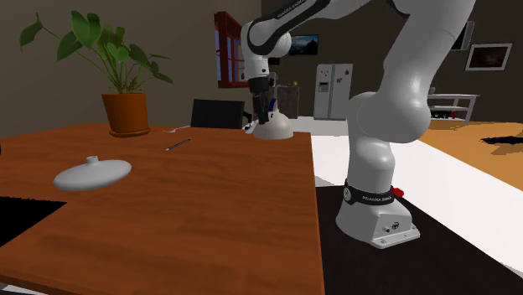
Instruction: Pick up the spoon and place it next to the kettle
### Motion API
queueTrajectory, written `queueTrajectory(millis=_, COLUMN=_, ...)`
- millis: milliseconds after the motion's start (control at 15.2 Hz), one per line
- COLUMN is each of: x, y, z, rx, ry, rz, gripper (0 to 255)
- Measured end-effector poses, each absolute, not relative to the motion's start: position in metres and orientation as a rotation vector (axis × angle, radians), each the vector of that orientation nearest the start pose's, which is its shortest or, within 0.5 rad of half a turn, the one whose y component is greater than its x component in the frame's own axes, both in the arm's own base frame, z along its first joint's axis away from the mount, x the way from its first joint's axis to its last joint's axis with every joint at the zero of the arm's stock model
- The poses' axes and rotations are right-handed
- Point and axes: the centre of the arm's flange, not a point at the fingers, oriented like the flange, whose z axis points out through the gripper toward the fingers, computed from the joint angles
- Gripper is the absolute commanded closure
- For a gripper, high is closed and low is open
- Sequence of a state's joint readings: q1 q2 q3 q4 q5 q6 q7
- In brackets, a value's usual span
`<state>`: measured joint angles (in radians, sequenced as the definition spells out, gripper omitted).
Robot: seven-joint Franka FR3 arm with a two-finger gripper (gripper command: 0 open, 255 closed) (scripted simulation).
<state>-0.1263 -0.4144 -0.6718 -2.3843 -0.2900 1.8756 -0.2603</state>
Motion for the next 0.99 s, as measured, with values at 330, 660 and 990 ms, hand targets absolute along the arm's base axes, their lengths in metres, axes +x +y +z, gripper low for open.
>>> queueTrajectory(millis=330, x=0.275, y=-0.323, z=0.400, rx=-3.019, ry=0.553, rz=0.227, gripper=255)
queueTrajectory(millis=660, x=0.274, y=-0.324, z=0.374, rx=-3.019, ry=0.553, rz=0.227, gripper=255)
queueTrajectory(millis=990, x=0.275, y=-0.323, z=0.349, rx=-3.019, ry=0.553, rz=0.227, gripper=255)
